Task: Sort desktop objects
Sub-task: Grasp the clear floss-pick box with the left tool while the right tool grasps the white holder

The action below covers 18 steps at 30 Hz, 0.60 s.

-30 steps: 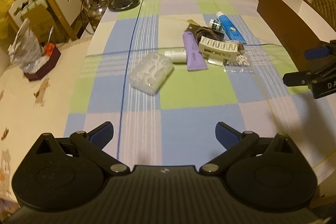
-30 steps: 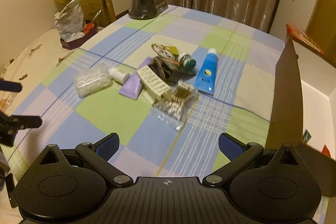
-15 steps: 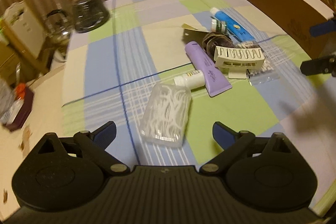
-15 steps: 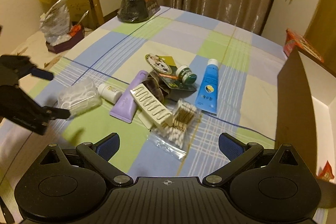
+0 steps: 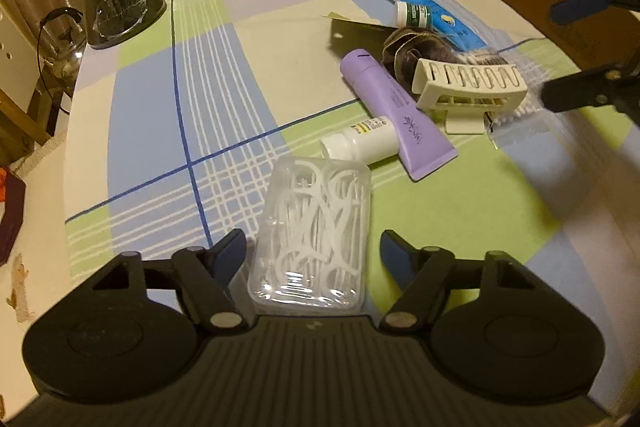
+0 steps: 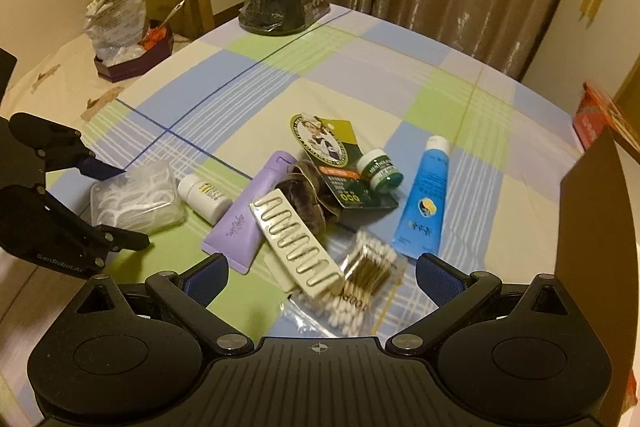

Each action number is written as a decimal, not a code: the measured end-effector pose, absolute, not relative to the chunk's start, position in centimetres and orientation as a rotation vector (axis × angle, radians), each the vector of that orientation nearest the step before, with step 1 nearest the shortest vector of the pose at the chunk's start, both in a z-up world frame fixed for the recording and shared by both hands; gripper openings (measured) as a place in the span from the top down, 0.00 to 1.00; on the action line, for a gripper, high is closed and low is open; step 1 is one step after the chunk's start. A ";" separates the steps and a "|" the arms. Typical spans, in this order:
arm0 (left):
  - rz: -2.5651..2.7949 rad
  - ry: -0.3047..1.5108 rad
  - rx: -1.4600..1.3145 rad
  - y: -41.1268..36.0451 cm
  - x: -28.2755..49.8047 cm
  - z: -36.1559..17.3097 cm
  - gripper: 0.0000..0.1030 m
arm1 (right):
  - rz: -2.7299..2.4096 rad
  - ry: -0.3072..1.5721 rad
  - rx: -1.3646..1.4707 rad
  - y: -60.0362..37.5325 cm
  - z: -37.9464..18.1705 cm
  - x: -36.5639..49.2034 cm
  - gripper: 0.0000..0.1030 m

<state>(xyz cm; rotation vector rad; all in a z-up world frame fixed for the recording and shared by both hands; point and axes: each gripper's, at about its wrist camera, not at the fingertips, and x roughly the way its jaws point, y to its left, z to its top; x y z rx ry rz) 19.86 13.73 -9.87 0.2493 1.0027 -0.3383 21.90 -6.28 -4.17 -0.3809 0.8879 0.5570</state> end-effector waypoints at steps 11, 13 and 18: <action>-0.342 1.009 0.165 15.5 17.8 -9.2 0.49 | 0.615 0.889 -0.468 -4.9 -5.9 22.7 0.00; -0.333 1.014 0.164 15.7 17.3 -9.3 0.49 | 0.627 0.885 -0.495 -4.4 -6.3 23.0 0.08; -0.312 1.019 0.162 15.8 16.4 -9.5 0.48 | 0.644 0.899 -0.578 -3.1 -7.7 23.7 0.26</action>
